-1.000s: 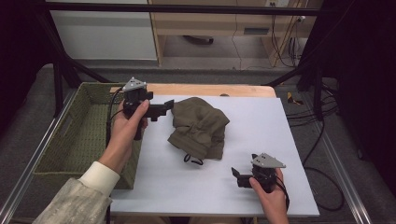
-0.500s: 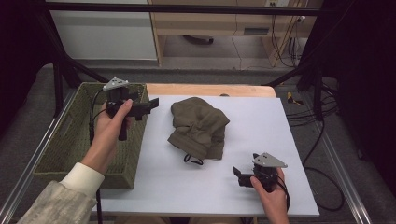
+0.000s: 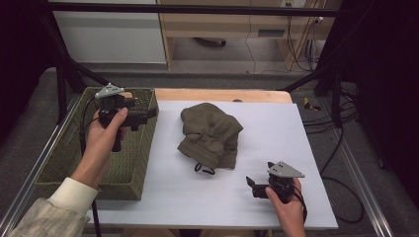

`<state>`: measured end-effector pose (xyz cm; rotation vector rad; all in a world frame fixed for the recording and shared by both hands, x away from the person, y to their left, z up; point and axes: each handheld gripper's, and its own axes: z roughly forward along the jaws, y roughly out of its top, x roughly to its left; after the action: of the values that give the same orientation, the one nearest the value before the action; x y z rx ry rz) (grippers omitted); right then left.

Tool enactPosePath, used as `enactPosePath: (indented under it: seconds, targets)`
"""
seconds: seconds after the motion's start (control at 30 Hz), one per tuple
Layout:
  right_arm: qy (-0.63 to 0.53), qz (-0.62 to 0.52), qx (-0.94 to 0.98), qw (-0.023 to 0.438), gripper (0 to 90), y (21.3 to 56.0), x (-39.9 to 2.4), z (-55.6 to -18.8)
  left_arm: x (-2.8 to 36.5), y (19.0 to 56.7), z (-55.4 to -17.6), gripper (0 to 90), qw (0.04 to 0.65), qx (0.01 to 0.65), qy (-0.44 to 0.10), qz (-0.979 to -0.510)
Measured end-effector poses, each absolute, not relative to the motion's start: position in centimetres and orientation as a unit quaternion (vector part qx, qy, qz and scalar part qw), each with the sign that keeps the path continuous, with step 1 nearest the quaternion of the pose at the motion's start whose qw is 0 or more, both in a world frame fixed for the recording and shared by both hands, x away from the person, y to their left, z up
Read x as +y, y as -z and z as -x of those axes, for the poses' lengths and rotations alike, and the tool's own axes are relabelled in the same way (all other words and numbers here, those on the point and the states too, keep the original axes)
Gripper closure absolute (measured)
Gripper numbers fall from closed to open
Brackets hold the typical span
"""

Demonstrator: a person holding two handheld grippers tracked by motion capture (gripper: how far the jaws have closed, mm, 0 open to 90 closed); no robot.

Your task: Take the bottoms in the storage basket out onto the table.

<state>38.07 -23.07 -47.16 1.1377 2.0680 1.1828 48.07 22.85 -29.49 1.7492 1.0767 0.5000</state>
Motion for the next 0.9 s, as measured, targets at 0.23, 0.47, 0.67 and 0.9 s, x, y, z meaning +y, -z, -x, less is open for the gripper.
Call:
enactPosePath:
  seconds: [0.23, 0.47, 0.67, 0.9]
  targets:
    - [-0.436, -0.416, 0.758, 0.249, 5.7, 47.1, -23.1, -38.0, 24.4, 29.5, -47.4, 8.5, 0.49, 0.45, -0.214, -0.716]
    - [-0.437, -0.415, 0.758, 0.249, 5.6, 47.1, -23.2, -38.0, 25.2, 29.6, -46.9, 8.5, 0.486, 0.45, -0.217, -0.717]
    - [-0.438, -0.414, 0.759, 0.248, 5.3, 47.1, -23.2, -38.0, 25.5, 29.7, -46.3, 8.0, 0.485, 0.448, -0.217, -0.719]
    - [-0.438, -0.414, 0.759, 0.247, 5.3, 47.1, -23.2, -38.0, 25.7, 29.7, -45.3, 7.7, 0.479, 0.439, -0.219, -0.728]
